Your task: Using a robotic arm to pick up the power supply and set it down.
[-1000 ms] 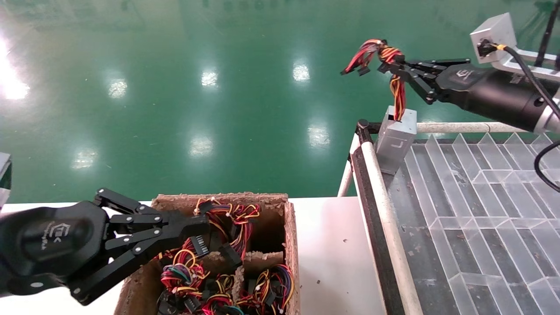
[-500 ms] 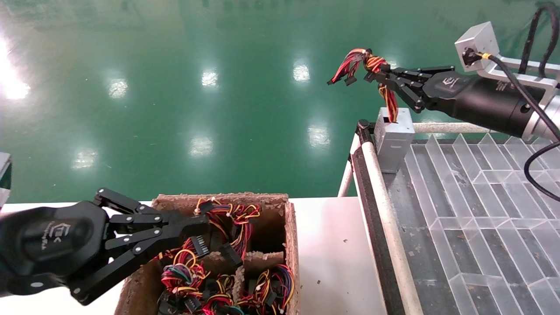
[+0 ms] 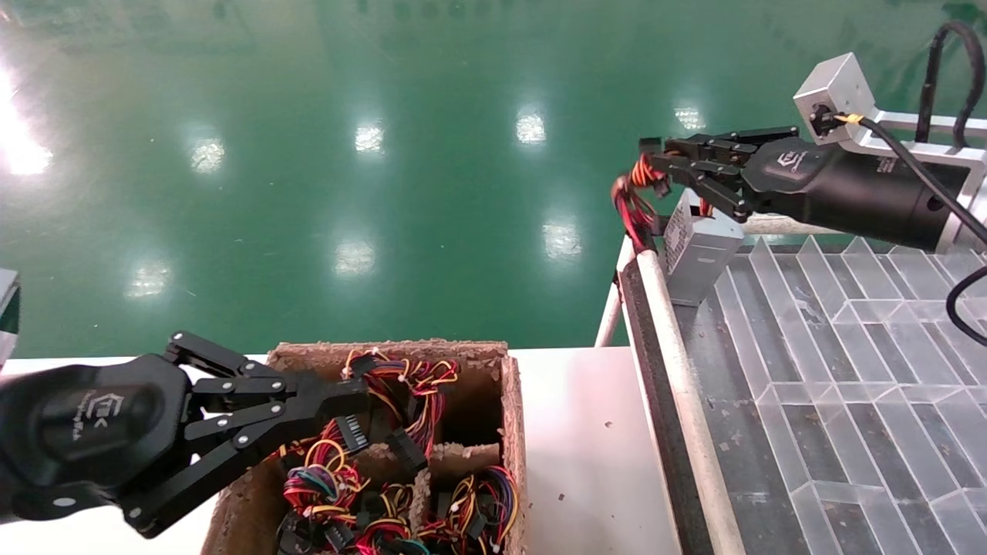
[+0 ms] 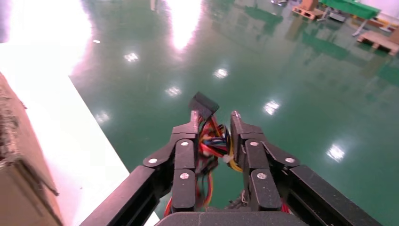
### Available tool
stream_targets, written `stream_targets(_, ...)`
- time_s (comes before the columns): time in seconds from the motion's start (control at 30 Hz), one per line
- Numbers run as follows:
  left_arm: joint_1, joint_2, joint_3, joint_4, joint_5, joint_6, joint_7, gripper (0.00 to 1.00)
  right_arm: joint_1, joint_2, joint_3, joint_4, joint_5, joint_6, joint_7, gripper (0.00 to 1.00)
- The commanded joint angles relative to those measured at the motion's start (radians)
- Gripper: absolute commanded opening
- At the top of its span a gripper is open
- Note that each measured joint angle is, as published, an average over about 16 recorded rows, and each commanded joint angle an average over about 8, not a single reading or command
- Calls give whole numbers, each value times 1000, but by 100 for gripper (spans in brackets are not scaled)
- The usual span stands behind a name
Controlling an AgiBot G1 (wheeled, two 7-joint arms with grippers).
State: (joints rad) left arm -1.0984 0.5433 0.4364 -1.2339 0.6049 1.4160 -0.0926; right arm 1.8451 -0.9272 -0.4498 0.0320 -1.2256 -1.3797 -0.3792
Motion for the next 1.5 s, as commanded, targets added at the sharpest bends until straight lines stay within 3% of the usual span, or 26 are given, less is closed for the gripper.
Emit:
stream_targets(0.03,0,0,0,0,0,0,0,0,5,3,-3,2,-5,-18,-2,100)
stream_targets(0.53,0,0,0,0,0,0,0,0,13,30,29,16,48,-156,-15,100)
stream_targets(1.03,0,0,0,0,0,0,0,0,-174,99,63,312,155,-147,124,100)
stream_targets(1.3,0,0,0,0,0,0,0,100,-278,137,82,476,214,-142,201,100)
stream_targets(1.5,0,0,0,0,0,0,0,100,-355,165,95,597,258,-138,258,100)
